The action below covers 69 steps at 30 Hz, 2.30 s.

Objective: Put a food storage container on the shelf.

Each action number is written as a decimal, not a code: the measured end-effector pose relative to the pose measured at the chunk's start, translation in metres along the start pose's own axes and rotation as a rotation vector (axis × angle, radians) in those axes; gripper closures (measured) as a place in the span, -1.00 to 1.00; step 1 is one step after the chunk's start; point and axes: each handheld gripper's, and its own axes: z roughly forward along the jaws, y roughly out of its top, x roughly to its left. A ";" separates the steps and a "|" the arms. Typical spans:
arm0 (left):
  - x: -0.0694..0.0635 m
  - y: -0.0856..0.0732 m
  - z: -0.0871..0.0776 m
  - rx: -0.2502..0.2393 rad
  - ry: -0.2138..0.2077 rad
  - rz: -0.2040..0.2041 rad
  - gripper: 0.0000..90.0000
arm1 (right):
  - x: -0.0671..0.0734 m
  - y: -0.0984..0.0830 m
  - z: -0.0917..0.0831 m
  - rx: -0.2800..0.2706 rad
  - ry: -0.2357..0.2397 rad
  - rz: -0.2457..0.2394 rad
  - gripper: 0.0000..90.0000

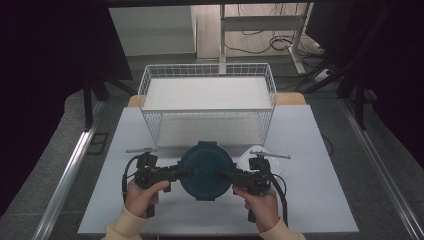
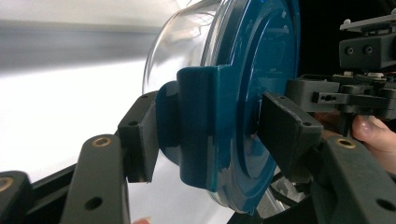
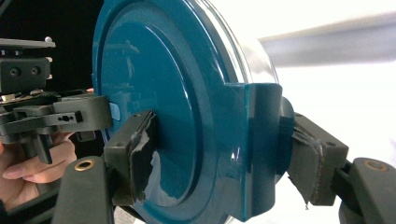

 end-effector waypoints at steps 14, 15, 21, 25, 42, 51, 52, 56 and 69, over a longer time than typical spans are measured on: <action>-0.017 0.033 -0.009 -0.027 -0.016 0.027 -0.08 | 0.019 0.038 -0.016 -0.021 -0.012 -0.081 -0.33; -0.018 0.035 -0.009 -0.029 -0.017 0.028 -0.08 | 0.020 0.040 -0.017 -0.022 -0.014 -0.083 -0.33; -0.022 0.046 -0.010 -0.033 -0.028 0.024 -0.08 | 0.026 0.054 -0.022 -0.021 -0.026 -0.106 -0.33; -0.026 0.055 -0.012 -0.036 -0.025 0.032 -0.08 | 0.029 0.064 -0.025 -0.017 -0.025 -0.118 -0.33; -0.038 0.098 -0.018 -0.044 -0.028 0.059 -0.08 | 0.041 0.105 -0.034 -0.035 -0.019 -0.137 -0.32; -0.043 0.120 -0.021 -0.051 -0.014 0.072 -0.08 | 0.045 0.126 -0.034 -0.034 -0.007 -0.141 -0.32; -0.044 0.121 -0.020 -0.050 -0.014 0.073 -0.08 | 0.045 0.130 -0.034 -0.031 -0.005 -0.140 -0.32; -0.044 0.129 -0.018 -0.052 -0.020 0.068 -0.08 | 0.044 0.140 -0.035 -0.027 -0.008 -0.144 -0.32; -0.045 0.155 -0.025 -0.056 -0.020 0.072 -0.08 | 0.053 0.166 -0.035 -0.019 -0.011 -0.165 -0.31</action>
